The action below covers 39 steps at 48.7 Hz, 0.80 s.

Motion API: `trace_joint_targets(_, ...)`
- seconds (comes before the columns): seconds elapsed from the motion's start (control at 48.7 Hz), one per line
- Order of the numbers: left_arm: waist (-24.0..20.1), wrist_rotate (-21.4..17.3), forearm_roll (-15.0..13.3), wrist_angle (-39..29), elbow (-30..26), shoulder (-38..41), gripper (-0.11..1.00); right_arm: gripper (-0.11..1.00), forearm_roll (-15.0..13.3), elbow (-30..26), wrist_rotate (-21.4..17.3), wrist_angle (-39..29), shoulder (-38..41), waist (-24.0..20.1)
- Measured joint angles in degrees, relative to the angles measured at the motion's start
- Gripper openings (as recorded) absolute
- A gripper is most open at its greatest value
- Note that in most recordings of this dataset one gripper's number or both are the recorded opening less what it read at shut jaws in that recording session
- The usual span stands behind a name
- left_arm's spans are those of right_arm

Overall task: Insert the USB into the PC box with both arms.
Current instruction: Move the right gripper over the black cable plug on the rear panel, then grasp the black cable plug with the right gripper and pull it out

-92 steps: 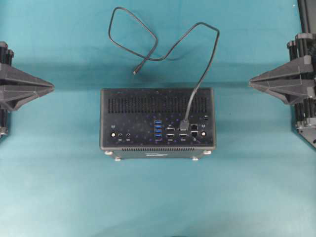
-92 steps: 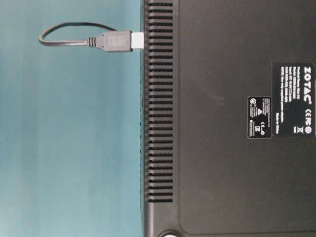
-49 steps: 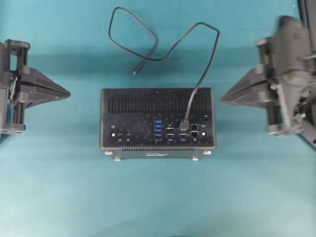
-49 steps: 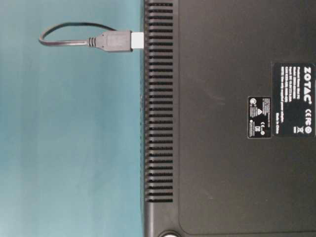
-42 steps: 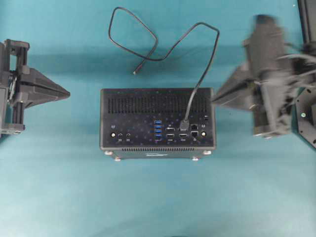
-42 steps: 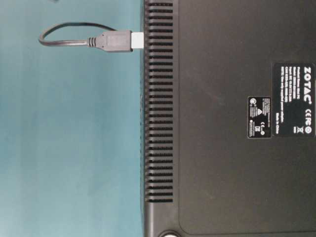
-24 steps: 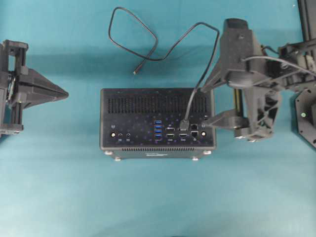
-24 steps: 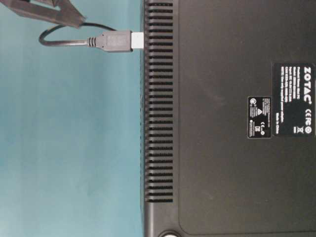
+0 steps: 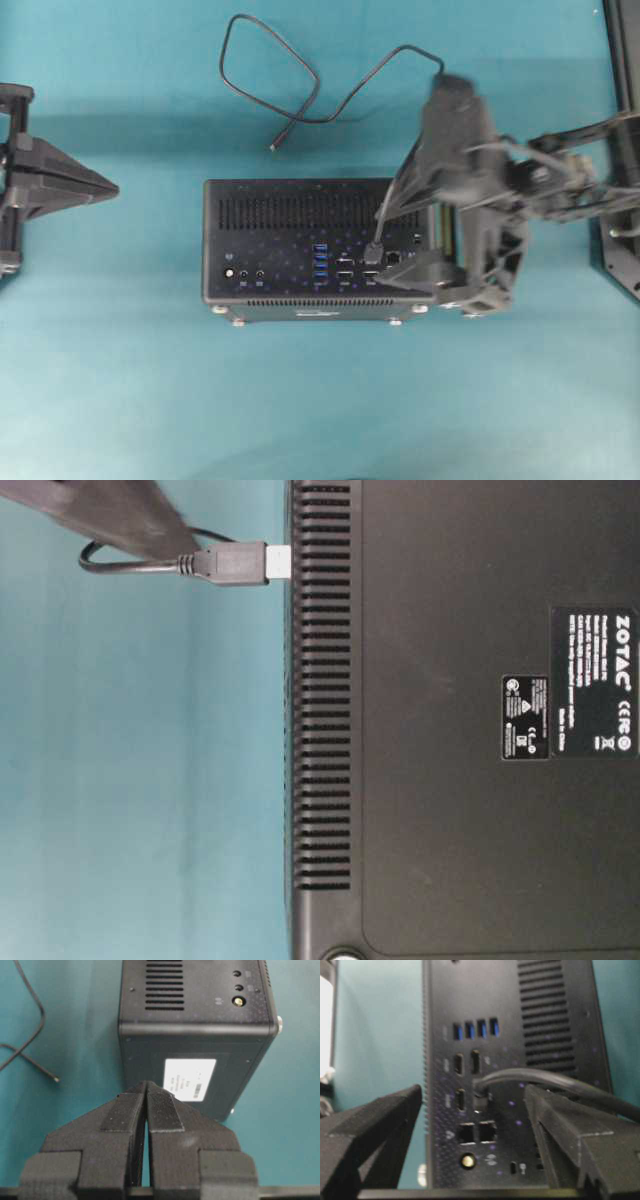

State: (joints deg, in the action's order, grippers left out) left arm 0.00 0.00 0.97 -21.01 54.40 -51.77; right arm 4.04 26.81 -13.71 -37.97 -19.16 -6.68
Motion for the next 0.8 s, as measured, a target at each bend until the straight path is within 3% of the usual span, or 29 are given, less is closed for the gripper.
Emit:
trace_joint_targets(0.534,0.0,0.0,-0.1,-0.1,2.3,-2.5,0.00,0.79,-0.1,-9.9,0.0,-13.2,6.6,0.8)
trace_joint_targets(0.801,0.0,0.2,0.0,-0.1,3.5,-4.3,0.00,0.70,-0.2,-11.0,0.0,-15.9,7.8,0.8)
